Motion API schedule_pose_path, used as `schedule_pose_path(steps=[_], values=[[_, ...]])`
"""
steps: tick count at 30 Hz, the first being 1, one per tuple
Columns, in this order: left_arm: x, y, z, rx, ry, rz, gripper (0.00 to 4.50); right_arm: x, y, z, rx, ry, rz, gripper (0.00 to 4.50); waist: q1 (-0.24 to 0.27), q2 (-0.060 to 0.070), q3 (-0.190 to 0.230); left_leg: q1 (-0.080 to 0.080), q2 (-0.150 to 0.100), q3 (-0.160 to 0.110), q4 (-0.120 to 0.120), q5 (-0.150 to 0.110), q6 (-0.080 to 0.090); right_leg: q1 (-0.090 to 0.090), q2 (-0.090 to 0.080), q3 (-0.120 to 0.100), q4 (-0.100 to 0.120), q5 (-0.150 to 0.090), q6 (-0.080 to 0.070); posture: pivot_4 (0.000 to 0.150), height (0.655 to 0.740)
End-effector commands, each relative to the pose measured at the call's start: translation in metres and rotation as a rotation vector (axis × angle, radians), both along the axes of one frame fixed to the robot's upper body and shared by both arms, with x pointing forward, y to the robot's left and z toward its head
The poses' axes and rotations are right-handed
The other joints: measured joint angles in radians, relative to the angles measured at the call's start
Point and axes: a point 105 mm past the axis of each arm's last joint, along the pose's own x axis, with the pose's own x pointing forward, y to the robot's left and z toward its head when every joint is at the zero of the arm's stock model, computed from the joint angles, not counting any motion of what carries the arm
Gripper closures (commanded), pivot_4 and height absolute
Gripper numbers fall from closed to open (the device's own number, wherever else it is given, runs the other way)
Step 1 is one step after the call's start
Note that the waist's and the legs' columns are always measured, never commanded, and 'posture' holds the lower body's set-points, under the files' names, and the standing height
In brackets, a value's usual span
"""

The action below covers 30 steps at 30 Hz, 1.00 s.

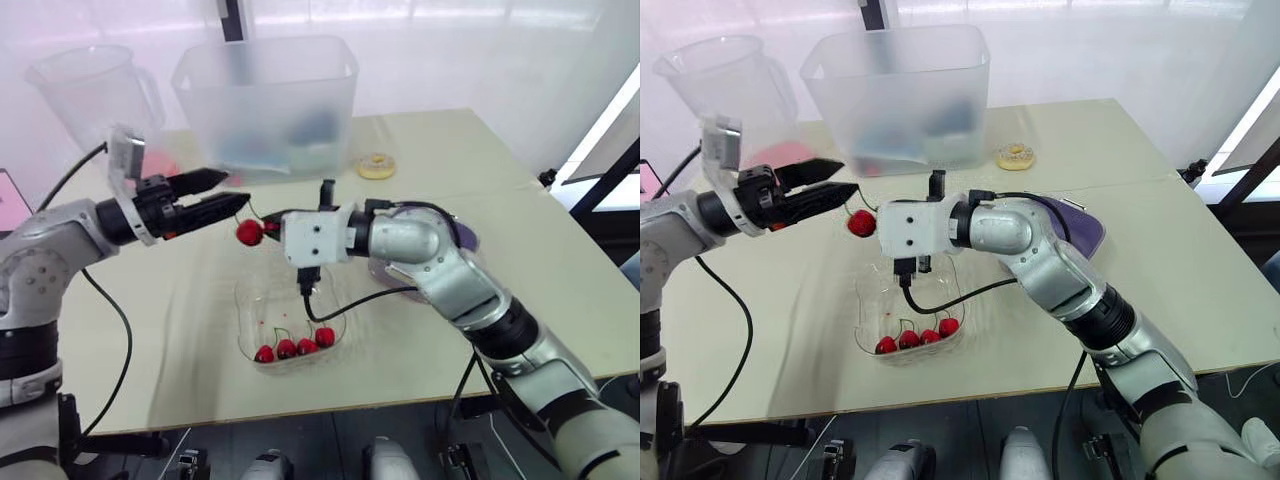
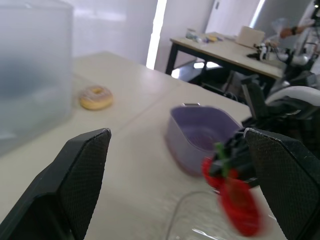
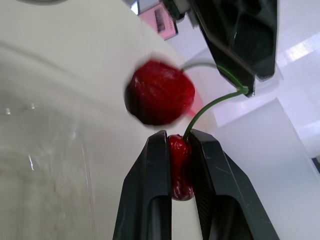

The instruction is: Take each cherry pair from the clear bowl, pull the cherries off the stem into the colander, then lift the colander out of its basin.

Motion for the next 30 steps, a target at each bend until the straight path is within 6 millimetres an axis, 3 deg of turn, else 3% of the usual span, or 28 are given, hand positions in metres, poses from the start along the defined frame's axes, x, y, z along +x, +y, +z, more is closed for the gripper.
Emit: schedule_pose_path(steps=[1, 12, 15, 19, 30], values=[[-0.010, -0.003, 0.008, 0.035, -0.029, -0.048, 0.00, -0.002, 0.002, 0.012, 0.019, -0.088, -0.004, 3.98, -0.001, 0.000, 0.000, 0.000, 0.000, 0.000, 0.000, 0.000, 0.000, 0.000, 0.000, 0.000, 0.000, 0.000, 0.000, 0.150, 0.7400], [-0.008, -0.011, -0.004, 0.074, 0.005, -0.065, 0.00, 0.002, -0.002, 0.008, -0.028, -0.127, -0.008, 3.98, 0.001, 0.000, 0.000, 0.000, 0.000, 0.000, 0.000, 0.000, 0.000, 0.000, 0.000, 0.000, 0.000, 0.000, 0.000, 0.150, 0.7400], [-0.007, -0.013, -0.003, 0.053, 0.007, -0.062, 0.78, 0.000, -0.001, 0.009, -0.032, -0.130, 0.002, 4.02, 0.001, 0.000, 0.000, 0.000, 0.000, 0.000, 0.000, 0.000, 0.000, 0.000, 0.000, 0.000, 0.000, 0.000, 0.000, 0.150, 0.7400], [-0.006, -0.017, -0.006, 0.055, 0.014, -0.065, 2.77, -0.003, 0.001, 0.009, -0.032, -0.134, 0.017, 4.02, 0.001, 0.000, 0.000, 0.000, 0.000, 0.000, 0.000, 0.000, 0.000, 0.000, 0.000, 0.000, 0.000, 0.000, 0.000, 0.150, 0.7400], [-0.003, -0.021, -0.008, 0.046, 0.023, -0.060, 2.77, -0.007, 0.004, 0.009, -0.033, -0.123, 0.036, 4.02, 0.001, 0.000, 0.000, 0.000, 0.000, 0.000, 0.000, 0.000, 0.000, 0.000, 0.000, 0.000, 0.000, 0.000, 0.000, 0.150, 0.7400]])
